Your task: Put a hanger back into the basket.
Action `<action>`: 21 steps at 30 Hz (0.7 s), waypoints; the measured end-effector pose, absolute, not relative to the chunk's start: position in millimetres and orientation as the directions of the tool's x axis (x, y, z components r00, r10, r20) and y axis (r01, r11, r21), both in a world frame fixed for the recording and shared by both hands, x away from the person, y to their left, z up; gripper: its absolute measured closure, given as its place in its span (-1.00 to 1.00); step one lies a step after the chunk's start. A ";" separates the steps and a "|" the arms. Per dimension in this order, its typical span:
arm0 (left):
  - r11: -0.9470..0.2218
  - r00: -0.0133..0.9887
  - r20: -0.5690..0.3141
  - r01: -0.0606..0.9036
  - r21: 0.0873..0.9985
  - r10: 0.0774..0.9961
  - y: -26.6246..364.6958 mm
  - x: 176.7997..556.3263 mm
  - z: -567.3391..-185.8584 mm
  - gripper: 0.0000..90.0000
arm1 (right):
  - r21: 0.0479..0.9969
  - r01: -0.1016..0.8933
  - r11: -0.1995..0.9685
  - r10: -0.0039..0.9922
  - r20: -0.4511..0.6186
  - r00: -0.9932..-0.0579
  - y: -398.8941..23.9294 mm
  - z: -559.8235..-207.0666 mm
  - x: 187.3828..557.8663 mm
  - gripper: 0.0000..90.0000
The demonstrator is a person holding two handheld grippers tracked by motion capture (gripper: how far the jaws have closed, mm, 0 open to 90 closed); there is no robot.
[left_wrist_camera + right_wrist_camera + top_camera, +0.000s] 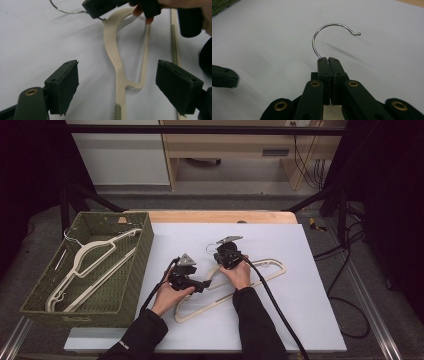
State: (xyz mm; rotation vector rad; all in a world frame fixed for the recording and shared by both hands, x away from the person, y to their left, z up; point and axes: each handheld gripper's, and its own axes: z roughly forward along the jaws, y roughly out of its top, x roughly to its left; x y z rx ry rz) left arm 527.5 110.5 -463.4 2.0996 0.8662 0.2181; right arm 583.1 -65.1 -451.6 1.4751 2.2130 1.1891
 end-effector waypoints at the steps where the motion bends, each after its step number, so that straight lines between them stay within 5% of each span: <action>1: -0.419 0.750 -0.140 0.502 0.757 0.646 108.4 529.0 -464.3 -0.55 | 0.755 0.589 0.288 0.843 0.092 -0.530 -74.3 -455.2 585.7 0.98; 7: -0.441 0.763 -0.165 0.519 0.732 0.625 95.9 540.0 -468.4 -0.32 | 0.783 0.541 0.305 0.827 0.063 -0.558 -82.4 -445.1 576.9 0.98; 11: -0.439 0.761 -0.202 0.545 0.714 0.617 93.4 545.8 -470.7 0.15 | 0.797 0.522 0.303 0.824 0.057 -0.564 -84.9 -437.3 570.4 0.98; 21: -0.441 0.784 -0.237 0.539 0.717 0.573 90.3 537.2 -462.9 0.66 | 0.820 0.490 0.294 0.817 0.052 -0.575 -87.9 -430.4 560.4 0.98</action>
